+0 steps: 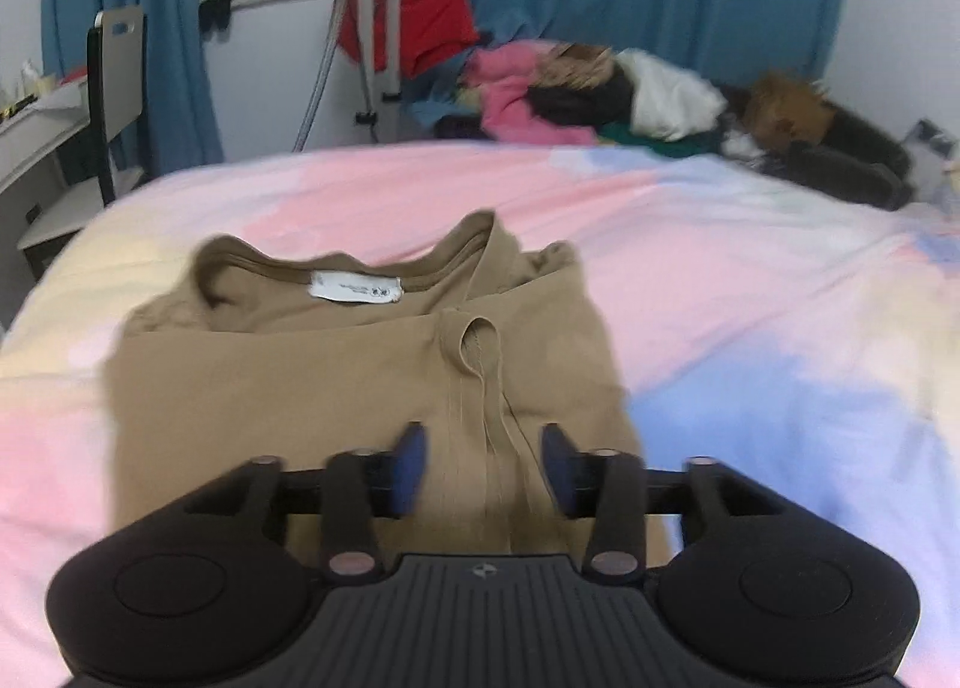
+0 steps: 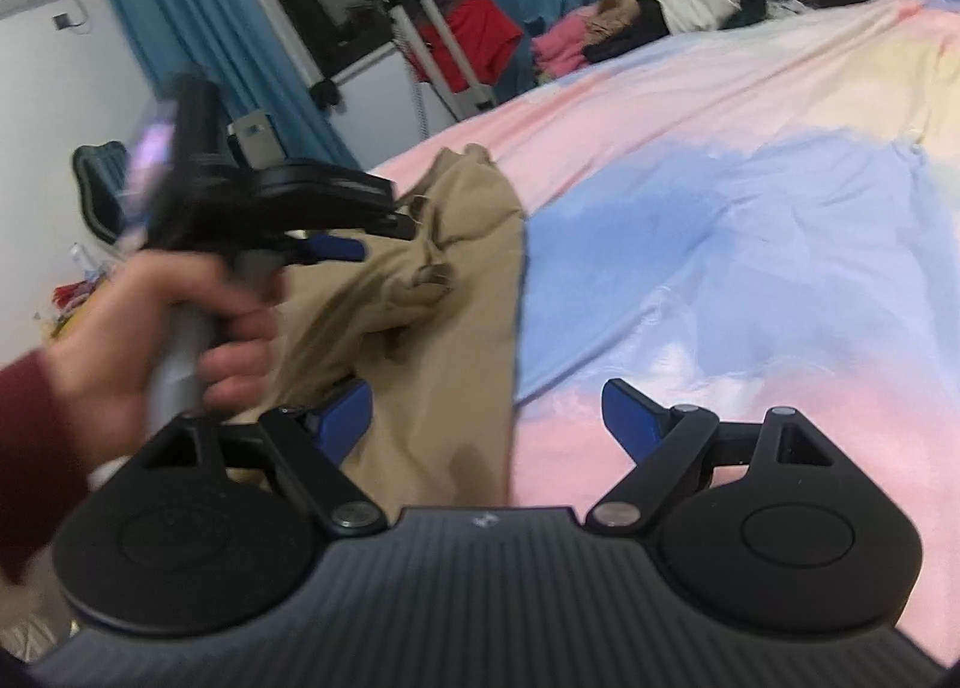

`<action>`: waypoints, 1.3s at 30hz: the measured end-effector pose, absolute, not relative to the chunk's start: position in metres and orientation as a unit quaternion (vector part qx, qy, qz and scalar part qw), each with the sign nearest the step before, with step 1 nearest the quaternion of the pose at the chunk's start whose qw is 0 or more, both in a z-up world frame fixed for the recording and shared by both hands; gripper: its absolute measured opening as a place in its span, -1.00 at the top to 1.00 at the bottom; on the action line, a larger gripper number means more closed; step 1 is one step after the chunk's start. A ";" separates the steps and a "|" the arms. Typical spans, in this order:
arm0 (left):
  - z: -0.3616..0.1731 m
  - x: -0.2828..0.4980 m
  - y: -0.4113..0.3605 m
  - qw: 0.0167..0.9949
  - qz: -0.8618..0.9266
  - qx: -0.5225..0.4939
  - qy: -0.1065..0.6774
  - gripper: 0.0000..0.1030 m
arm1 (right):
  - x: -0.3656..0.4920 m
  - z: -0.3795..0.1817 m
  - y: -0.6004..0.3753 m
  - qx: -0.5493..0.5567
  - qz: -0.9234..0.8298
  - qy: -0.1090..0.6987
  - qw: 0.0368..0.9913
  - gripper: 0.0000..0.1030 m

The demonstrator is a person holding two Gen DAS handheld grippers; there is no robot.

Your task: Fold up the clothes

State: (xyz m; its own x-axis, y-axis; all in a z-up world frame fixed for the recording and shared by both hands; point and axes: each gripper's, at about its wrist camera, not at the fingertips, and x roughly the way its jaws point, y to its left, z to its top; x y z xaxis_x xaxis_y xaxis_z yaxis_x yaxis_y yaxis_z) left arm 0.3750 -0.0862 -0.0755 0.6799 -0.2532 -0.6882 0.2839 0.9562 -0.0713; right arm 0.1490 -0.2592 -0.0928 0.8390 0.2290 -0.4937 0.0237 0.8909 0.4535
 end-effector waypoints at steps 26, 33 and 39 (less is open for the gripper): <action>-0.100 0.104 0.118 0.760 -0.059 -0.036 0.646 0.00 | 0.090 -0.081 -0.202 0.155 0.053 0.310 0.937 -0.65; -0.083 0.092 0.107 0.763 -0.066 0.032 0.642 0.97 | 0.094 -0.087 -0.203 0.174 0.073 0.317 0.930 -0.65; -0.021 0.091 0.084 0.777 -0.078 0.126 0.611 0.97 | 0.100 -0.089 -0.203 0.200 0.086 0.325 0.920 -0.65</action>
